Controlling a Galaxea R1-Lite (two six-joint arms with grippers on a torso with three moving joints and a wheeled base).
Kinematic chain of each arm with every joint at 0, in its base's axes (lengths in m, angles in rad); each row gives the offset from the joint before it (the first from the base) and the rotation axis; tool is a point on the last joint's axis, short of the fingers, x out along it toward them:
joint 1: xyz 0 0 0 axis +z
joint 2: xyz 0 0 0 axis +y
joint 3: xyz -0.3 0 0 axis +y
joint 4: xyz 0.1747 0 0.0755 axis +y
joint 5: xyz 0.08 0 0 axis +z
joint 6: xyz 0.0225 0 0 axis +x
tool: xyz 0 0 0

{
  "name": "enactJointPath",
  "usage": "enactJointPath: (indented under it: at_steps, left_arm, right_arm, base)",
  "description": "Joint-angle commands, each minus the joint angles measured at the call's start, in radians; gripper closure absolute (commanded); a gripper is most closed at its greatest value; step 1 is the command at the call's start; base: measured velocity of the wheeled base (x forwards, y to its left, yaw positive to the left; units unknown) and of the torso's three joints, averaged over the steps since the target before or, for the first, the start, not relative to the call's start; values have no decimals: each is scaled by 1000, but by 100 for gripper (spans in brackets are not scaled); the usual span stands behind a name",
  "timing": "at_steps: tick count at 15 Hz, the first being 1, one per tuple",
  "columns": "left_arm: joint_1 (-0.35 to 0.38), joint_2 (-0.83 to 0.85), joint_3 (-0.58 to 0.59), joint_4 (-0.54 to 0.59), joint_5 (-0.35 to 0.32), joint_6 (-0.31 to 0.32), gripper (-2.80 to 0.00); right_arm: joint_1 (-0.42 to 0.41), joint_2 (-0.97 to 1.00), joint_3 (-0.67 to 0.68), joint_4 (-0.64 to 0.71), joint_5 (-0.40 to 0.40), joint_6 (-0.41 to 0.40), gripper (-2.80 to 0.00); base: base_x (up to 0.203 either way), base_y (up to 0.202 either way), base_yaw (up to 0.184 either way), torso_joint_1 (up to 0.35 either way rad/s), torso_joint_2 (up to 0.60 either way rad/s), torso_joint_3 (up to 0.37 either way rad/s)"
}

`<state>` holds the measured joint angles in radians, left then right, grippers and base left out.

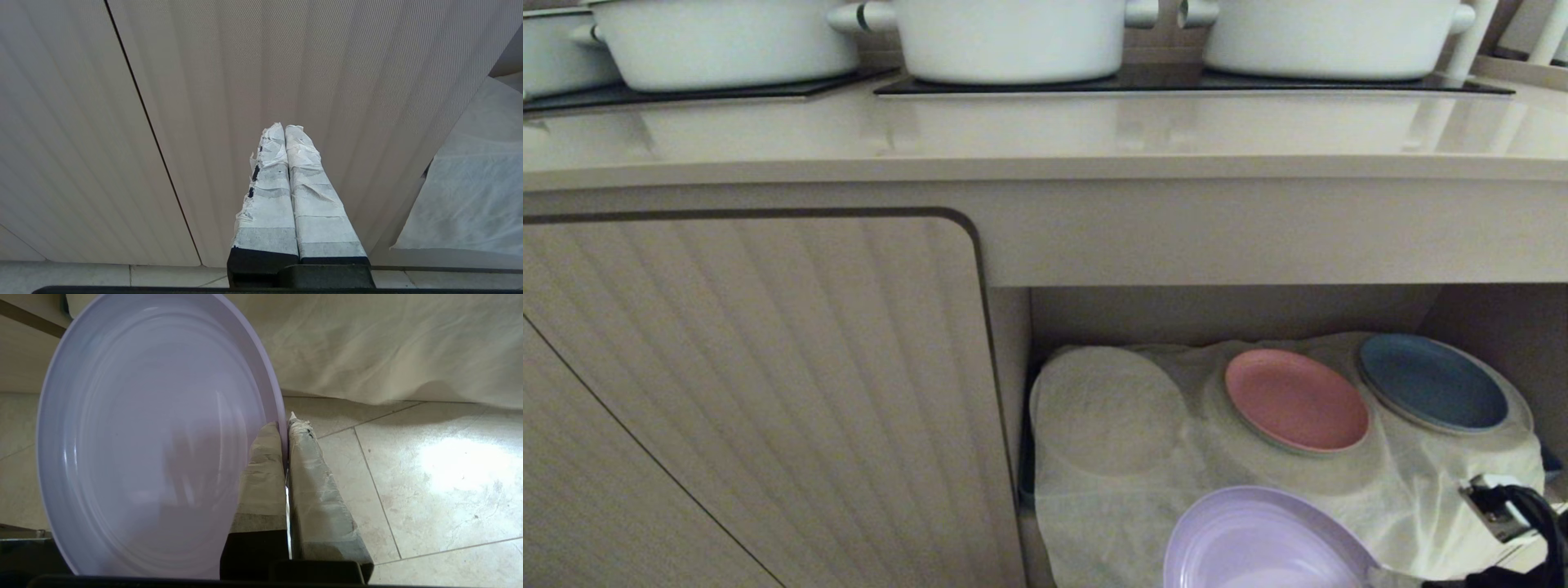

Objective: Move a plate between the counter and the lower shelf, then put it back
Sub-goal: Put the plate

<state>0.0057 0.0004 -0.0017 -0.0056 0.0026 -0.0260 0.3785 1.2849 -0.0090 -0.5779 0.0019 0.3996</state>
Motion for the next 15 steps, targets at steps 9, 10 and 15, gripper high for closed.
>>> enactJointPath:
  at_steps: [9,10,15]
  left_arm:
    - [0,1,0,-1,0,1,0]
    - [0,1,0,-2,0,0,0]
    - [0,1,0,-1,0,1,0]
  right_arm:
    - [2,24,7,-8,6,10,0]
    - [2,24,7,-8,6,10,0]
    - [2,24,8,-3,6,12,0]
  base:
    - [0,0,0,0,0,0]
    - [0,0,0,0,0,0]
    - [1,-58,-3,1,1,3]
